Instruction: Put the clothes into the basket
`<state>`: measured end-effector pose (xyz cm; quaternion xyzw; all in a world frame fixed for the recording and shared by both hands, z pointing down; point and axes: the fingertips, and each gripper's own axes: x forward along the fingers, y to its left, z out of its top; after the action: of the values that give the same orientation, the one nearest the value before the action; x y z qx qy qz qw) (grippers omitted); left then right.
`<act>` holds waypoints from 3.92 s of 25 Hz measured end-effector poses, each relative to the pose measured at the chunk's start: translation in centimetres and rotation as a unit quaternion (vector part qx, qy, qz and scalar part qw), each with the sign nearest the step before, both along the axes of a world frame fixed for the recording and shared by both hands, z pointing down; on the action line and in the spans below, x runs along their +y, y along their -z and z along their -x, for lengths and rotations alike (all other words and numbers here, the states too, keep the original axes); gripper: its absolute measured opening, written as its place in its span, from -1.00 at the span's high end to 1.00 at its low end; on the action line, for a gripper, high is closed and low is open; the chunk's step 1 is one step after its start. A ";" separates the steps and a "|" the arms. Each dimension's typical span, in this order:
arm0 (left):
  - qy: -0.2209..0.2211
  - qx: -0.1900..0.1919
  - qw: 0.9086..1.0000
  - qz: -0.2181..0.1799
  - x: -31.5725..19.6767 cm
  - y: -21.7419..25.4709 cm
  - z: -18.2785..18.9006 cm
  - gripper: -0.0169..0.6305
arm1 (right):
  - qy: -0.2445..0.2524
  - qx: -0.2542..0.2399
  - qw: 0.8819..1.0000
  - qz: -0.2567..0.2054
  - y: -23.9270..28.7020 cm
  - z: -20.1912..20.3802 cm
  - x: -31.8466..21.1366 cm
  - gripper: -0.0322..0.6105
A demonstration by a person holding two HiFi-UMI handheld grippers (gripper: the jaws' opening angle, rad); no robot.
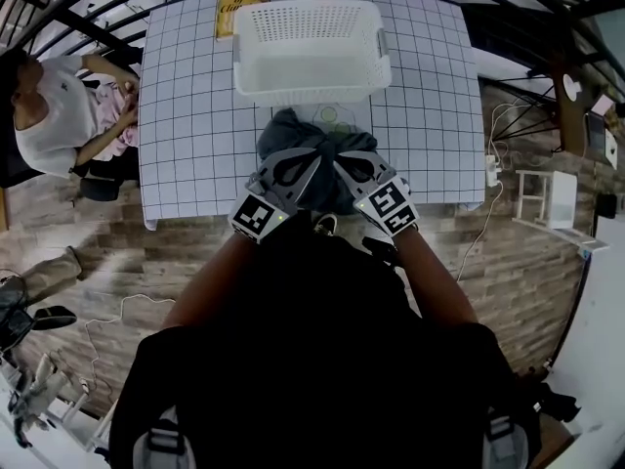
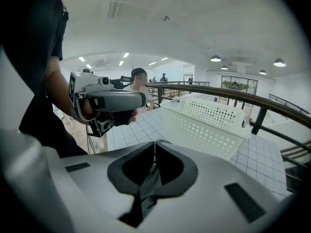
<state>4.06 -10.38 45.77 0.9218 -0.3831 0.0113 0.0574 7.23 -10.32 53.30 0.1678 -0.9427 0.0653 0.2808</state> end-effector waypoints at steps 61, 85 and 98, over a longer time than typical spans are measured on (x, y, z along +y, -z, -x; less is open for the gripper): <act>0.022 0.009 1.000 0.019 -6.4 -9.9 3.4 0.94 | 0.265 0.337 0.893 0.134 -23.2 4.7 -2.4 -0.51; 0.039 0.003 0.999 0.013 -6.5 -8.5 4.0 0.94 | 0.256 0.317 0.902 0.143 -18.3 4.2 -2.1 -0.18; 0.054 -0.009 0.998 0.008 -4.9 -4.3 4.3 0.94 | 0.245 0.311 0.912 0.109 -11.4 2.6 -1.8 -0.18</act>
<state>-0.24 -15.28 50.08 0.8991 -0.4329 0.0192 0.0617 4.67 -12.10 64.73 -0.0886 -0.8065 0.0410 0.5832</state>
